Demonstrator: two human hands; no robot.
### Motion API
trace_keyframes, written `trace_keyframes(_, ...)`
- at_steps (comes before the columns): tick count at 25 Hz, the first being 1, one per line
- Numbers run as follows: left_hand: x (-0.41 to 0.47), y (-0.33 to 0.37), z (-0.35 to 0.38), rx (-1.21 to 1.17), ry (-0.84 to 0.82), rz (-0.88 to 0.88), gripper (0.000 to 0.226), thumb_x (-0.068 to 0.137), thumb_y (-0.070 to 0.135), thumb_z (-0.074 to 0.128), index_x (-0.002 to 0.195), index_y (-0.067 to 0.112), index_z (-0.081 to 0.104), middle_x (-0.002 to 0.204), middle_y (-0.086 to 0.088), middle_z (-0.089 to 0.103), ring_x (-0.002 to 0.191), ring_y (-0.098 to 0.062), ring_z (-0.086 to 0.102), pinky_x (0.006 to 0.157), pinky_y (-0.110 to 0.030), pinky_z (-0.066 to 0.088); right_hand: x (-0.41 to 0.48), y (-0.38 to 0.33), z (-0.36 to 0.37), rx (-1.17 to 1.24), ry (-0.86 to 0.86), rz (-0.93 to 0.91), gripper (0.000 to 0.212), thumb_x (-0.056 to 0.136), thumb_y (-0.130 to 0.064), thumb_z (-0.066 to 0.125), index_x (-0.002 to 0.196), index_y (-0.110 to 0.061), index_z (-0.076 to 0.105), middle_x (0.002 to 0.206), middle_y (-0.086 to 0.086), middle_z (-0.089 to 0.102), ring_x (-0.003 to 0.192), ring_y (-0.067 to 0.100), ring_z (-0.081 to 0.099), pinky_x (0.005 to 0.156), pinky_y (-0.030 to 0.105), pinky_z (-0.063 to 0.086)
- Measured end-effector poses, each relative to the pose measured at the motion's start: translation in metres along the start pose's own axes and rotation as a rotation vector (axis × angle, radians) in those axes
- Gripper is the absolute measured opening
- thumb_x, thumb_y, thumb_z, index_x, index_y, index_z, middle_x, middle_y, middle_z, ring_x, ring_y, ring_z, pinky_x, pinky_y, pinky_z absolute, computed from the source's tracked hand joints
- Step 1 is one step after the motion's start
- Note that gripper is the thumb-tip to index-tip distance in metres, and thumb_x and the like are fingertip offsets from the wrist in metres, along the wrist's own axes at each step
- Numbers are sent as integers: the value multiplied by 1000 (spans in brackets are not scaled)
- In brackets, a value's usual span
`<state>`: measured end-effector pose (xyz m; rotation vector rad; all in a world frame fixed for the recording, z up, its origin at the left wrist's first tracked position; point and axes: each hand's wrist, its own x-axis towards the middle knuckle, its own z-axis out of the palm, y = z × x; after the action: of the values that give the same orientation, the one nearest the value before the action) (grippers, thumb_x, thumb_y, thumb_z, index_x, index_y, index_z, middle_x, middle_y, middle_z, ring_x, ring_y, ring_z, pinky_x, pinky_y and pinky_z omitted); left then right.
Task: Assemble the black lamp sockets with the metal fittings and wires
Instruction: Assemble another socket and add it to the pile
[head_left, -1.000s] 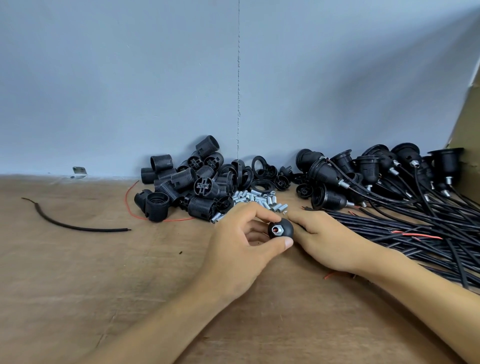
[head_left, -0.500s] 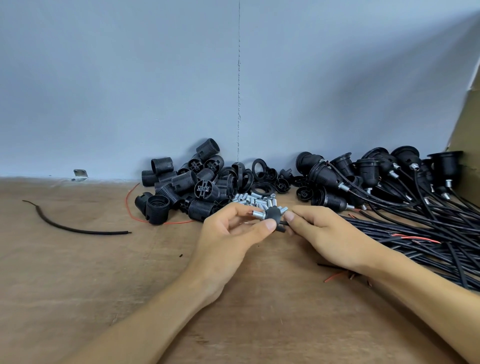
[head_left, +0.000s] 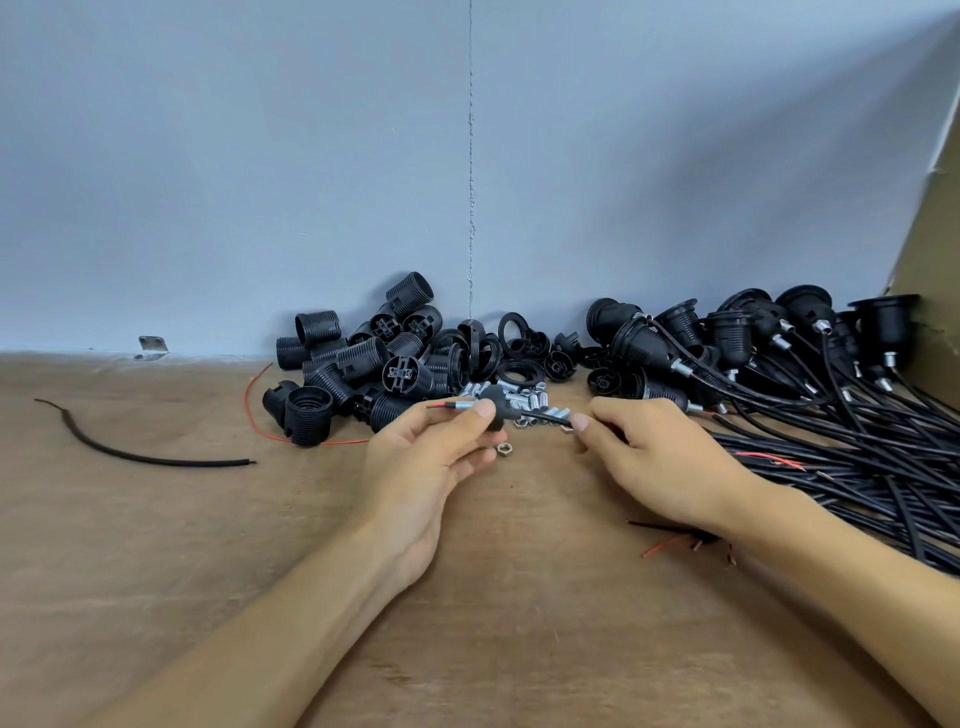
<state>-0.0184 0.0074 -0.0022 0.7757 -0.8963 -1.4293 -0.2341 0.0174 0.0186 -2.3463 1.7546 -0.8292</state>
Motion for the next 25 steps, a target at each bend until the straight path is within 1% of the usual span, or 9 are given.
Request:
trace_keyframes(4, -3, -2, 4, 51, -126, -37, 12, 69, 18, 80, 81, 14, 82, 97, -11, 79, 90, -27, 77, 70, -25, 60, 1, -18, 10, 143, 83, -183, 14, 103, -34, 47, 97, -32, 59, 68, -18, 59, 66, 6, 55, 58, 17, 36)
trace_keyframes(7, 1, 4, 1, -86, 11, -48, 14, 66, 17, 80, 76, 10, 74, 91, -13, 78, 87, -30, 77, 68, -28, 62, 2, -10, 3, 50, 105, -150, 22, 97, -47, 47, 108, -34, 61, 80, -18, 65, 75, 6, 61, 67, 26, 45)
trace_keyframes(9, 5, 8, -4, -166, 83, -40, 16, 67, 17, 78, 78, 10, 69, 92, -15, 77, 87, -30, 77, 72, -31, 64, -1, 4, -1, -107, 63, -119, 21, 96, -49, 50, 103, -34, 63, 74, -18, 63, 69, 7, 56, 61, 25, 41)
trace_keyframes(11, 6, 8, -5, -151, 65, -41, 17, 69, 18, 78, 80, 9, 70, 92, -13, 77, 88, -30, 77, 73, -31, 64, -2, 7, -1, -158, 13, -131, 19, 99, -45, 51, 99, -31, 64, 71, -17, 59, 70, 10, 53, 60, 28, 40)
trace_keyframes(13, 2, 1, -1, -49, -33, -53, 26, 71, 20, 78, 91, 5, 73, 97, -15, 78, 92, -31, 77, 72, -29, 63, 0, 2, 2, -92, 39, -201, 21, 100, -42, 50, 105, -29, 67, 83, -15, 64, 80, 8, 59, 69, 32, 47)
trace_keyframes(17, 0, 0, 3, -14, -88, -55, 38, 73, 19, 77, 106, 0, 72, 104, -18, 77, 97, -33, 76, 75, -30, 62, 4, -7, 5, 38, 135, -196, 29, 91, -46, 62, 117, -34, 66, 89, -21, 64, 84, -3, 58, 68, 20, 42)
trace_keyframes(21, 6, 6, -4, -158, 35, -50, 22, 88, 13, 69, 105, 0, 71, 105, -21, 76, 93, -31, 77, 71, -31, 63, 1, 4, -1, -14, 152, -104, 20, 92, -37, 65, 111, -39, 67, 78, -29, 61, 76, -5, 57, 65, 13, 37)
trace_keyframes(23, 5, 6, -3, -140, 32, -48, 15, 92, 11, 65, 102, 2, 72, 104, -20, 76, 93, -31, 77, 71, -30, 63, 1, 1, -2, 33, 143, -128, 20, 97, -22, 59, 104, -38, 68, 76, -39, 58, 73, -11, 55, 63, 7, 36)
trace_keyframes(25, 4, 2, -1, -93, -20, -44, 21, 85, 15, 70, 102, 2, 73, 104, -19, 76, 94, -33, 76, 74, -32, 63, 1, -5, 0, 33, 124, -172, 21, 99, -15, 54, 99, -33, 66, 76, -36, 59, 72, -10, 54, 64, 8, 36)
